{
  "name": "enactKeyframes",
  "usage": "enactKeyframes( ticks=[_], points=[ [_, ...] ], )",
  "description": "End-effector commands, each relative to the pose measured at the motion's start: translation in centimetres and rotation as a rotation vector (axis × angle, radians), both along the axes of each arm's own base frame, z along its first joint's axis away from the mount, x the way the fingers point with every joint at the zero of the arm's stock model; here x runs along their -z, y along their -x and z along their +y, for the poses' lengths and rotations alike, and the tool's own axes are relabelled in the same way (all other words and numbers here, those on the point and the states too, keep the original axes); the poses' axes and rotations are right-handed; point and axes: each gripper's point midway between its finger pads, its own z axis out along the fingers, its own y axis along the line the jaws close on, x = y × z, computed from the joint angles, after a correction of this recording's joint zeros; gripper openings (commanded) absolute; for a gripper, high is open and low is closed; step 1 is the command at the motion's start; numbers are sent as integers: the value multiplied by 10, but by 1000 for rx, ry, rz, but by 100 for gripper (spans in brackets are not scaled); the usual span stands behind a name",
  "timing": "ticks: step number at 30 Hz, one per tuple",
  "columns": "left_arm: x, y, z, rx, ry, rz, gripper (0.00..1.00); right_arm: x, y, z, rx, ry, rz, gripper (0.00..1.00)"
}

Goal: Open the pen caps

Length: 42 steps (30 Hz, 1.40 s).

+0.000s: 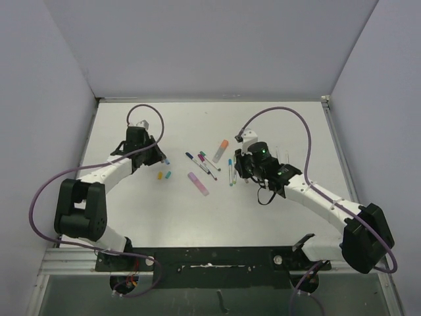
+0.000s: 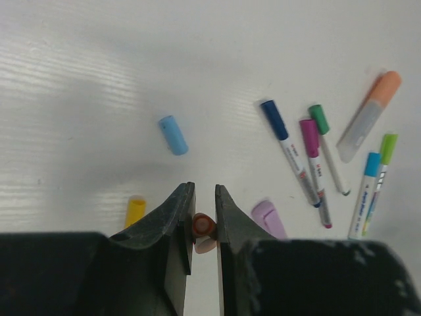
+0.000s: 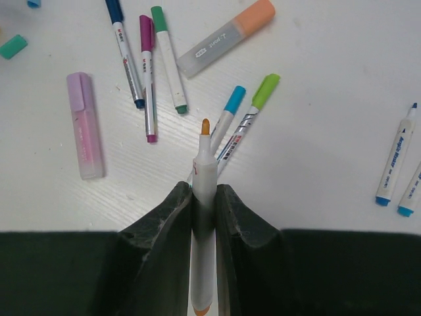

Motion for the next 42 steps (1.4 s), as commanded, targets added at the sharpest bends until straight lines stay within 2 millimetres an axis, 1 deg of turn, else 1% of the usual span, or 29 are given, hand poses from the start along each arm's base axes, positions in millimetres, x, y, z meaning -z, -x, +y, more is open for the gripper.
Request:
enactKeyframes(
  ticks=[1, 5, 12, 18, 21, 25, 28, 29, 32, 34, 35, 37, 39, 42],
  points=[
    [14, 0, 24, -4, -160, 63, 0, -34, -11, -10, 31, -22, -85, 0],
    [25, -2, 35, -10, -225, 107, 0, -33, -14, -23, 59, -21, -82, 0],
    [44, -7, 41, 16, -265, 165, 0, -25, -26, -47, 127, -20, -58, 0],
    [52, -9, 49, 9, -313, 184, 2, -17, -39, -63, 174, -23, -37, 0],
    [55, -9, 53, 2, -333, 194, 7, -9, -47, -68, 197, -15, -24, 0],
    [60, -8, 55, 1, -344, 210, 17, 5, -60, -71, 217, 13, -4, 0],
    [63, -7, 57, -4, -353, 218, 22, 17, -70, -72, 228, 47, 14, 0],
    [63, -7, 57, -5, -354, 221, 24, 25, -73, -73, 235, 64, 27, 0],
    [65, -8, 59, -9, -352, 226, 27, 38, -82, -77, 256, 97, 37, 0],
    [64, -8, 60, -14, -351, 224, 32, 44, -88, -81, 272, 117, 41, 0],
    [62, -9, 61, -18, -350, 221, 32, 46, -91, -82, 278, 124, 40, 0],
    [55, -10, 62, -27, -345, 203, 37, 52, -98, -87, 290, 132, 49, 0],
    [44, -12, 61, -34, -333, 172, 40, 58, -105, -90, 300, 139, 57, 0],
    [20, -14, 60, -45, -318, 105, 45, 67, -114, -98, 318, 146, 67, 0]
  ],
)
